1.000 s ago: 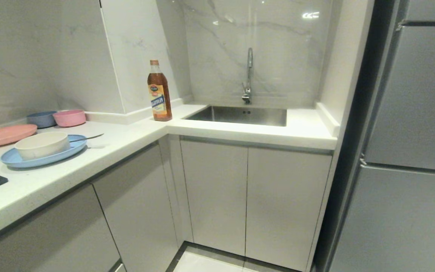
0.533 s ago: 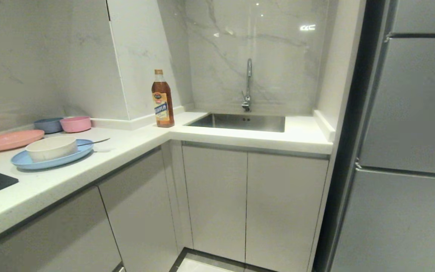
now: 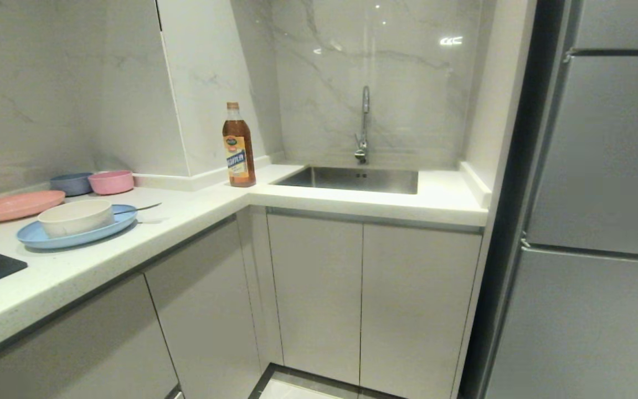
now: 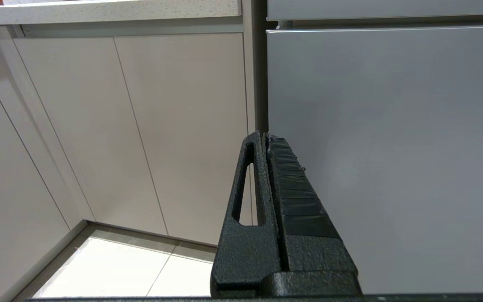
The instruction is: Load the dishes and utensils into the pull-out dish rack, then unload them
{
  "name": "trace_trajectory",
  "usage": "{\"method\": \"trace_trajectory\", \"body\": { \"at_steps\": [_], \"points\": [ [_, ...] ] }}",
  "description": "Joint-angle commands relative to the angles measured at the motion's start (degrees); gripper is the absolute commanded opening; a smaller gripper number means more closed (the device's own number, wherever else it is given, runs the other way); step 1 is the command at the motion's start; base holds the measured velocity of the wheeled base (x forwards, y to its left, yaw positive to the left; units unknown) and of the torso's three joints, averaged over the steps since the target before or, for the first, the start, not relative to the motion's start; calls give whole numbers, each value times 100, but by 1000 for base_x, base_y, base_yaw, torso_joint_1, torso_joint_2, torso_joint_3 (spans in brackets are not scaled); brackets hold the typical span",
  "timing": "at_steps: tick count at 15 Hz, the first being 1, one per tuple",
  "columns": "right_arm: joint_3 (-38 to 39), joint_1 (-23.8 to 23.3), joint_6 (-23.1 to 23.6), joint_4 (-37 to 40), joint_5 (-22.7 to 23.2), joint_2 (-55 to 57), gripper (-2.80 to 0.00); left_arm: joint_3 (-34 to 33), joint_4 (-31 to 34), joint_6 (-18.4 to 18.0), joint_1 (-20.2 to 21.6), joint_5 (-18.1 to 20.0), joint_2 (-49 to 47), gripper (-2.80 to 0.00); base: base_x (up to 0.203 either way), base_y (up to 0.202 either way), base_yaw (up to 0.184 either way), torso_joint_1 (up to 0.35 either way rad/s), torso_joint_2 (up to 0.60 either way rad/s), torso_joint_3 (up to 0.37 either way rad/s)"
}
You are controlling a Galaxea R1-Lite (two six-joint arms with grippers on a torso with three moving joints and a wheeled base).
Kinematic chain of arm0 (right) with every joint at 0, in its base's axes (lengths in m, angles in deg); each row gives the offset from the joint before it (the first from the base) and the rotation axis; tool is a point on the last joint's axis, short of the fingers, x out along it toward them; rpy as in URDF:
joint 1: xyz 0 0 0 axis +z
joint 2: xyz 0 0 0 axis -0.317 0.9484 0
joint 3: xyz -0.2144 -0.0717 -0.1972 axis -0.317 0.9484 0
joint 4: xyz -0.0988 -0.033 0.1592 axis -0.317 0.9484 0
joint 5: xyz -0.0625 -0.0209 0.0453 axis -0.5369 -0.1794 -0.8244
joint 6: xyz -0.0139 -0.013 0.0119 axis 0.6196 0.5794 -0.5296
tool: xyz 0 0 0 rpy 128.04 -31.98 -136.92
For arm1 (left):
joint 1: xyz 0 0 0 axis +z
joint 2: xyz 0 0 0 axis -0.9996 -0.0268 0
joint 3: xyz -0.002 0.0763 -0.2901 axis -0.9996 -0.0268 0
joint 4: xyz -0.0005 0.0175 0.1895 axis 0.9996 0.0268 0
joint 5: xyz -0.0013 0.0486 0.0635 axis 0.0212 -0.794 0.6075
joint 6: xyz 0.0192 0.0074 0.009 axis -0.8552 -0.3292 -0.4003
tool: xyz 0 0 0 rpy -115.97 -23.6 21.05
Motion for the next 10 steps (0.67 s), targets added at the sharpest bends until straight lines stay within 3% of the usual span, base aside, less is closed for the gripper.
{"method": "trace_trajectory", "body": {
  "at_steps": [1, 10],
  "points": [
    [0, 2, 6, -2, -2, 2, -280, 0, 0, 3, 0, 2, -7, -280, 0, 0, 0, 0, 0, 0],
    [0, -16, -3, -2, -2, 2, -280, 0, 0, 3, 0, 2, -7, -280, 0, 0, 0, 0, 0, 0]
  ]
}}
